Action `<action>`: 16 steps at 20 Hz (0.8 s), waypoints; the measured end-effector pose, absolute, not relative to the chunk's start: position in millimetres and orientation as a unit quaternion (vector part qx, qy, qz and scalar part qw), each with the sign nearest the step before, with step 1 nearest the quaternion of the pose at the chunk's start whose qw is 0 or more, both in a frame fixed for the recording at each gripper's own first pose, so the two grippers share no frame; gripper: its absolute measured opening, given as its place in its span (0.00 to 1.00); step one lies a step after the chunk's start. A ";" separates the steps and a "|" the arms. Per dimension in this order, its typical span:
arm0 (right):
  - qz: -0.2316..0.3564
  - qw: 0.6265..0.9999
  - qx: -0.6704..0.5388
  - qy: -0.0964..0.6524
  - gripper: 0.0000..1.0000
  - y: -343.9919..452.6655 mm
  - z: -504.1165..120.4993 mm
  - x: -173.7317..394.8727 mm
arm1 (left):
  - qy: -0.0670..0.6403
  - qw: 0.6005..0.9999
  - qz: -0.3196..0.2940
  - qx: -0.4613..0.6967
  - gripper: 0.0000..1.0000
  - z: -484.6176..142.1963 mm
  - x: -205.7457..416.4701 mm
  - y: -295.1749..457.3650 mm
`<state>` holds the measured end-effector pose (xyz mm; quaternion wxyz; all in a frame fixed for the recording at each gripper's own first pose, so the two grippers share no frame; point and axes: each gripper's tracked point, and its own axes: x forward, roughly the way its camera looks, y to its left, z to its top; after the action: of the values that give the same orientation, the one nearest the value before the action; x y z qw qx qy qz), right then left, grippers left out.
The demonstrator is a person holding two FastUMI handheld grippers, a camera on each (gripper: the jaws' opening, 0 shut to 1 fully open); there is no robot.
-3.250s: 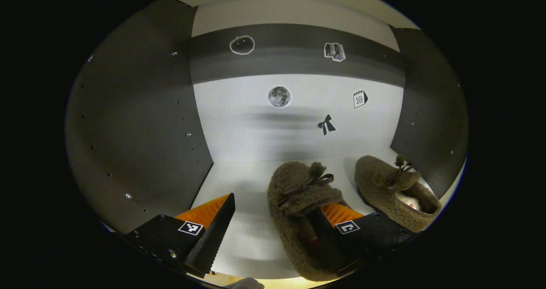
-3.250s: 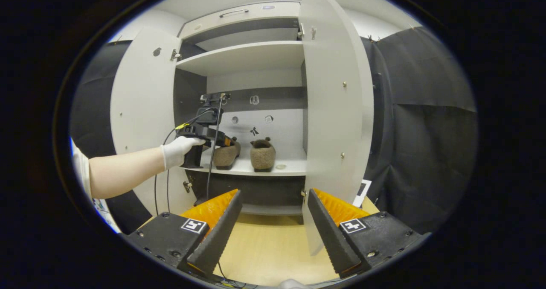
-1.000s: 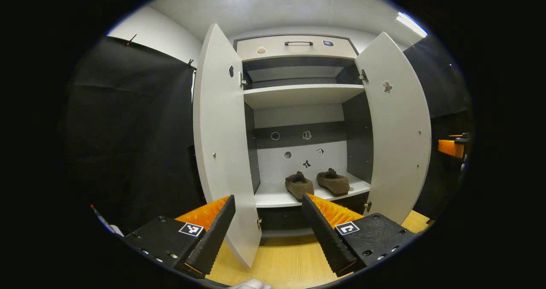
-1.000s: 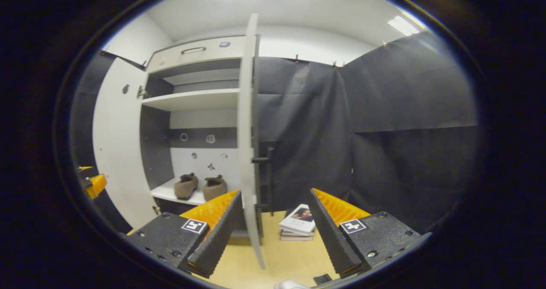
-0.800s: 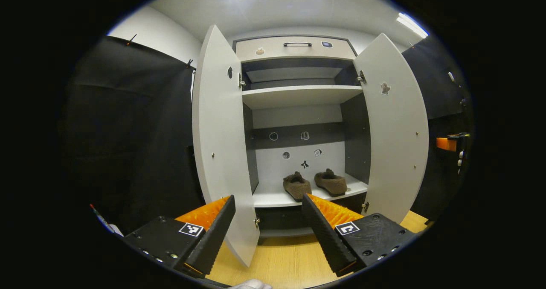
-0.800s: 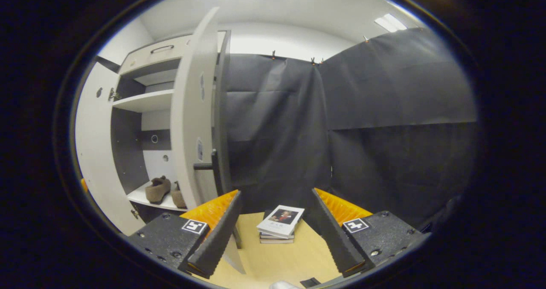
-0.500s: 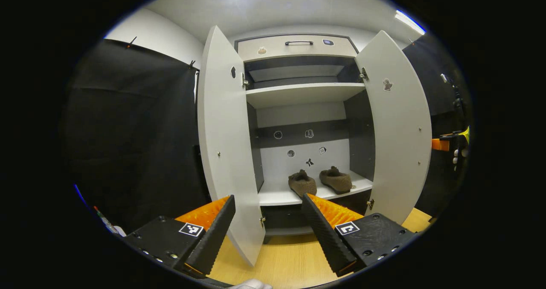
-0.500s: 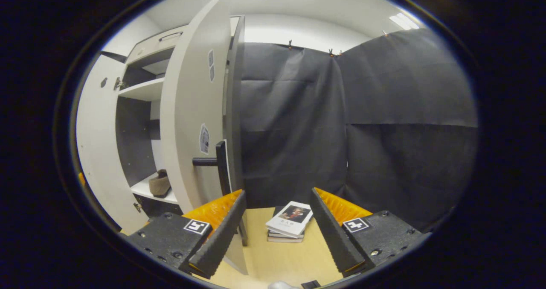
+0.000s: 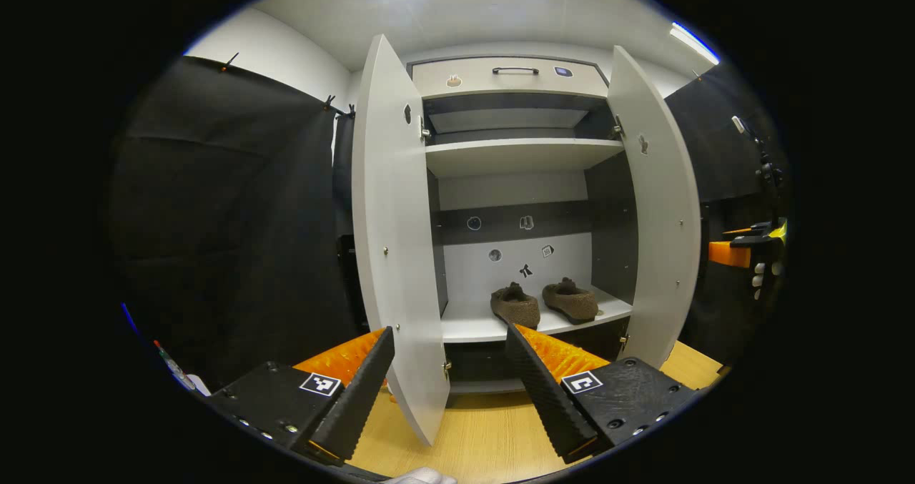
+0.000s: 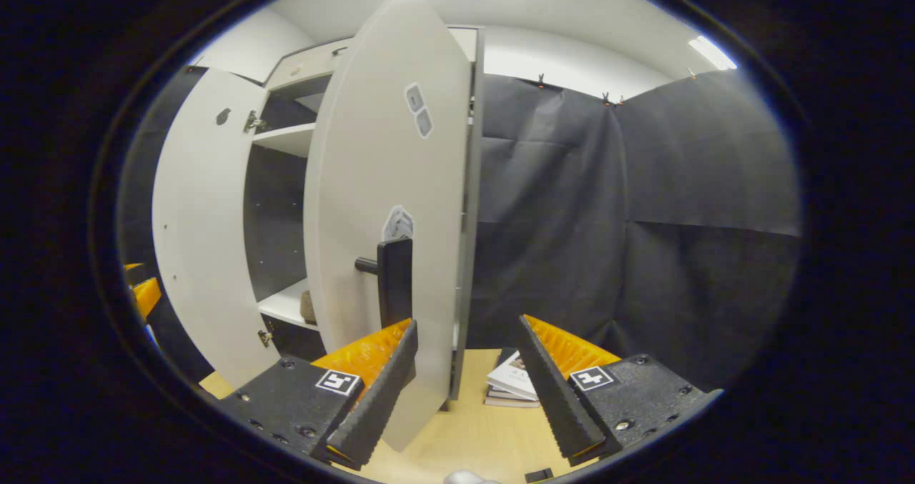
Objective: Grab one shoe with the right hand and put it into the shoe cabinet, grab the other shoe with the left hand and put it into the shoe cabinet; then close the right door with the right hand and the left door with the left hand.
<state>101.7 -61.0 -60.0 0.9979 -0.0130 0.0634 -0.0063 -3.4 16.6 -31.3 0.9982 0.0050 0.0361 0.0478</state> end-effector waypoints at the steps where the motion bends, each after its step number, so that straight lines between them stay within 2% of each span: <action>1: 0.006 0.998 -0.014 0.062 0.86 -45.6 -60.1 105.5 | 0.038 0.998 0.051 0.007 0.96 -32.3 -4.6 21.9; 2: 0.016 0.998 -0.012 0.062 0.92 -33.7 -61.1 107.4 | 0.040 0.998 0.053 0.006 0.96 -32.7 -6.3 26.0; 4: 0.034 0.998 -0.001 0.060 0.99 -12.6 -59.4 106.4 | 0.040 0.998 0.057 0.003 0.96 -31.8 -7.7 34.6; 16: 0.030 0.996 0.032 0.080 0.99 19.3 -76.7 59.3 | 0.044 0.997 0.055 -0.007 0.96 -34.9 -11.8 61.5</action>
<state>59.3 19.3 -76.7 0.9959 0.0317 0.0797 0.0304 -11.8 61.5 -34.9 0.9975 -0.0071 0.0445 0.0552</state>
